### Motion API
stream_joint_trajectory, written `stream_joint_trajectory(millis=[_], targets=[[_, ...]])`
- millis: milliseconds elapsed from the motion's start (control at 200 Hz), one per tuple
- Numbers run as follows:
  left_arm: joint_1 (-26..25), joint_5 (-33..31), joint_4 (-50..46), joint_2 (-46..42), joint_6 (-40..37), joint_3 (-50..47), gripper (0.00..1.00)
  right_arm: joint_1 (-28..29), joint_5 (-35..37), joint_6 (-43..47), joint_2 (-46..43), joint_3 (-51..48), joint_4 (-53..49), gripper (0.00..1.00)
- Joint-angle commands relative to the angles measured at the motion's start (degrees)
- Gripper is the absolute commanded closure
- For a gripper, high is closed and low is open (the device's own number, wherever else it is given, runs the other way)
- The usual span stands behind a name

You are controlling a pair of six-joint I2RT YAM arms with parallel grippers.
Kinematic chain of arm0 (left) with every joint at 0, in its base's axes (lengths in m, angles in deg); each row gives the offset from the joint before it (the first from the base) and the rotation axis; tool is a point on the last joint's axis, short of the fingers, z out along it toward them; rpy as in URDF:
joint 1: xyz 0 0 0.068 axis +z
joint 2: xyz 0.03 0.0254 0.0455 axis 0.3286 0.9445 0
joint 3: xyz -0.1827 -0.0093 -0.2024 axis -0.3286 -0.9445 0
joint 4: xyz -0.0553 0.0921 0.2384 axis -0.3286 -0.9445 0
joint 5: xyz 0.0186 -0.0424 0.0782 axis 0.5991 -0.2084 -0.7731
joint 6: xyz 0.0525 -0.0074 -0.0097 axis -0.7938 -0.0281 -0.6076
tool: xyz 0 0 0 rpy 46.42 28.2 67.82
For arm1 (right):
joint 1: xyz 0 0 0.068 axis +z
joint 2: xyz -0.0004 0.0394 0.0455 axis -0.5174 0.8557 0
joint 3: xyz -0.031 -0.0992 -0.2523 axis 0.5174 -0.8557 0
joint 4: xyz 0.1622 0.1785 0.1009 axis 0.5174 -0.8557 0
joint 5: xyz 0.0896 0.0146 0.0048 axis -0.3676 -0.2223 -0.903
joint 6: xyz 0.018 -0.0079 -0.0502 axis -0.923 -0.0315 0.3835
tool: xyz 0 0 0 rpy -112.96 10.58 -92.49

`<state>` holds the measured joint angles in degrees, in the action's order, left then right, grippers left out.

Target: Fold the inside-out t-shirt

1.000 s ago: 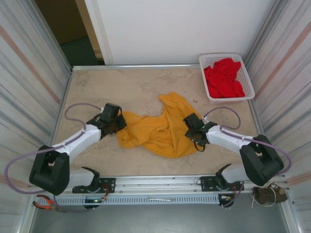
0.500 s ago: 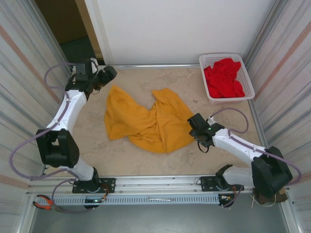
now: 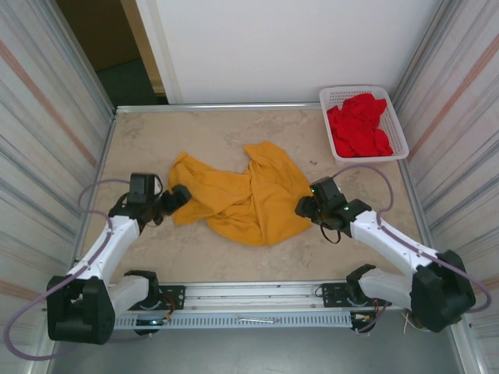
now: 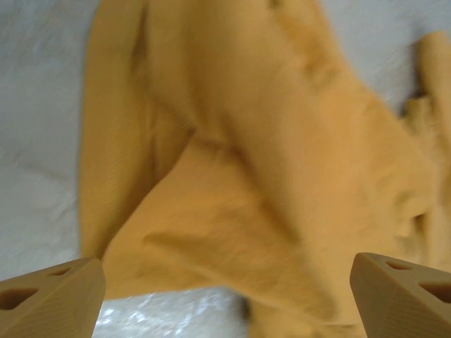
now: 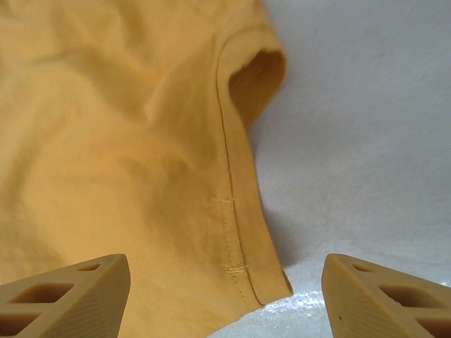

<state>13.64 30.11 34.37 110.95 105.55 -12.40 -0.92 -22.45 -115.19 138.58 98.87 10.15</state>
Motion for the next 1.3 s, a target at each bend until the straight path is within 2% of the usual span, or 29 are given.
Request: stream_joint_trajectory(millis=[0, 180, 271, 311, 331, 341, 416, 426, 436, 556, 651, 776, 887, 1012, 1297], targets=[[-0.2, -1.2, 3.4, 2.9, 1.1, -2.5, 0.09, 1.5, -2.7, 2.1, 4.4, -1.1, 3.1, 0.29], [-0.3, -1.1, 6.1, 11.7, -1.0, -0.5, 0.09, 4.6, -0.7, -0.3, 9.9, -1.0, 5.1, 0.3], [-0.5, -0.4, 8.2, 15.5, -1.0, -0.1, 0.16, 5.3, -0.8, -1.6, 11.5, -1.6, 6.8, 0.34], [-0.7, 0.4, 9.5, 16.8, -1.1, -0.1, 0.28, 5.2, -1.1, -1.9, 12.1, -1.9, 7.6, 0.42], [-0.6, 0.7, 10.2, 17.5, -1.2, -0.1, 0.38, 5.1, -1.4, -2.1, 12.2, -1.9, 7.8, 0.52], [-0.6, 0.8, 10.5, 17.7, -1.1, -0.1, 0.43, 5.1, -1.4, -2.1, 12.3, -1.9, 7.9, 0.54], [-0.6, 2.6, 12.0, 19.0, -1.4, 1.1, 0.87, 4.1, -2.4, -0.9, 11.6, -0.5, 7.5, 0.95], [-0.5, 2.8, 11.9, 19.1, -1.5, 1.3, 0.94, 3.8, -2.6, -0.6, 11.4, -0.2, 7.1, 1.0], [-0.5, 2.9, 11.7, 19.1, -1.7, 1.9, 1.0, 3.4, -2.7, -0.4, 11.1, 0.2, 6.6, 1.0], [0.9, 3.8, 4.7, 15.0, -4.8, 12.5, 1.0, -3.8, -5.9, 4.4, 3.7, 8.9, -0.2, 1.0], [2.6, 3.7, -0.1, 10.9, -5.5, 24.9, 1.0, -11.2, -9.5, 8.0, -1.2, 21.7, -5.6, 1.0], [5.0, 5.9, -4.9, 11.7, -4.4, 43.8, 1.0, -19.4, -15.8, 10.8, -0.1, 39.6, -12.5, 1.0], [6.5, 7.8, -6.5, 13.3, -2.1, 54.3, 1.0, -23.4, -19.4, 11.6, 1.6, 52.4, -16.3, 1.0], [7.3, 7.9, -6.5, 12.9, -0.4, 57.9, 1.0, -26.3, -20.8, 11.1, 0.5, 56.4, -17.3, 1.0], [7.4, 9.1, -4.6, 3.9, 2.9, 51.3, 1.0, -28.6, -23.6, 8.7, -6.3, 52.3, -16.5, 1.0]])
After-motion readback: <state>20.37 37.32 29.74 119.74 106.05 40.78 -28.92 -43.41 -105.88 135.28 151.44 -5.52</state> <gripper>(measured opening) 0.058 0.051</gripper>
